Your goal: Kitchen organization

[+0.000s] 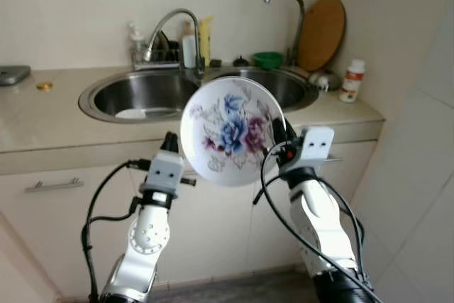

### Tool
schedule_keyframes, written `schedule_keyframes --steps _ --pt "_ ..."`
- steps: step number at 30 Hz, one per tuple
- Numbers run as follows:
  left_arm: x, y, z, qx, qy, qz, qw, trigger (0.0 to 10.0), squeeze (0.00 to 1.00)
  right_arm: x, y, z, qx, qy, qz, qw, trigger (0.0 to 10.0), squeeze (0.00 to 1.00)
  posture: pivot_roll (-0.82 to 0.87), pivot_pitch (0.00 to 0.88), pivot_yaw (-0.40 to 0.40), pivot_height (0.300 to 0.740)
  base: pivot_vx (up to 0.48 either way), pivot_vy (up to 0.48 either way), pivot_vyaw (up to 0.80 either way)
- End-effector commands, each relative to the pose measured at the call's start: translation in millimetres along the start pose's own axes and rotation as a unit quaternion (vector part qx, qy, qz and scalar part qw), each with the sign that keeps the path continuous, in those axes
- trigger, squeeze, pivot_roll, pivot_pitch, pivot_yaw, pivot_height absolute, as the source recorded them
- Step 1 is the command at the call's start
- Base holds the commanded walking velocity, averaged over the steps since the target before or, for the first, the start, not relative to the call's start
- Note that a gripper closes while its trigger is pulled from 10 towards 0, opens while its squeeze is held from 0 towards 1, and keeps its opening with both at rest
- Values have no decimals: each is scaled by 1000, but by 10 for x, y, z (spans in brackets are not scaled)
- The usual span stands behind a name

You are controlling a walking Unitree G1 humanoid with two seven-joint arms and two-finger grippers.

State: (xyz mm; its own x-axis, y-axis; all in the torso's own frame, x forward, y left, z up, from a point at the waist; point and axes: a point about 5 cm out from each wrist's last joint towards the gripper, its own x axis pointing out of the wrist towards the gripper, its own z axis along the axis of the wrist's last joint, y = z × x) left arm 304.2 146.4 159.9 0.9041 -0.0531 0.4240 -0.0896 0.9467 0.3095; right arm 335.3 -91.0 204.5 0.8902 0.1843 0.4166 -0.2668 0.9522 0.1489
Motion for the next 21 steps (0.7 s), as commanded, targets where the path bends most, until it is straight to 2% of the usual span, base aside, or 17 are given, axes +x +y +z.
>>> schedule_keyframes --steps 1,4,9,12,17,21 --pt "16 -4 9 0 -2 -1 1000 10000 0 125 79 202 12 -43 13 999 10000 0 40 0 -3 740 412 0 0" --pt "24 -5 21 0 -4 -1 1000 10000 0 218 131 304 12 -64 22 998 10000 0 40 0 -3 740 412 0 0" --pt "39 3 46 0 -9 2 1000 10000 0 268 236 338 4 -74 45 996 10000 0 52 0 -11 740 413 0 0" --pt "38 6 47 1 -10 3 1000 10000 0 275 278 288 -12 -56 56 997 10000 0 57 0 -14 740 414 0 735" --pt "22 7 27 2 -7 2 1000 10000 0 270 267 302 -4 -66 53 996 10000 0 56 0 -15 740 408 0 800" --pt "17 -9 25 1 -5 0 1000 10000 0 302 207 353 -1 -79 38 996 10000 0 54 0 -14 740 396 0 0"
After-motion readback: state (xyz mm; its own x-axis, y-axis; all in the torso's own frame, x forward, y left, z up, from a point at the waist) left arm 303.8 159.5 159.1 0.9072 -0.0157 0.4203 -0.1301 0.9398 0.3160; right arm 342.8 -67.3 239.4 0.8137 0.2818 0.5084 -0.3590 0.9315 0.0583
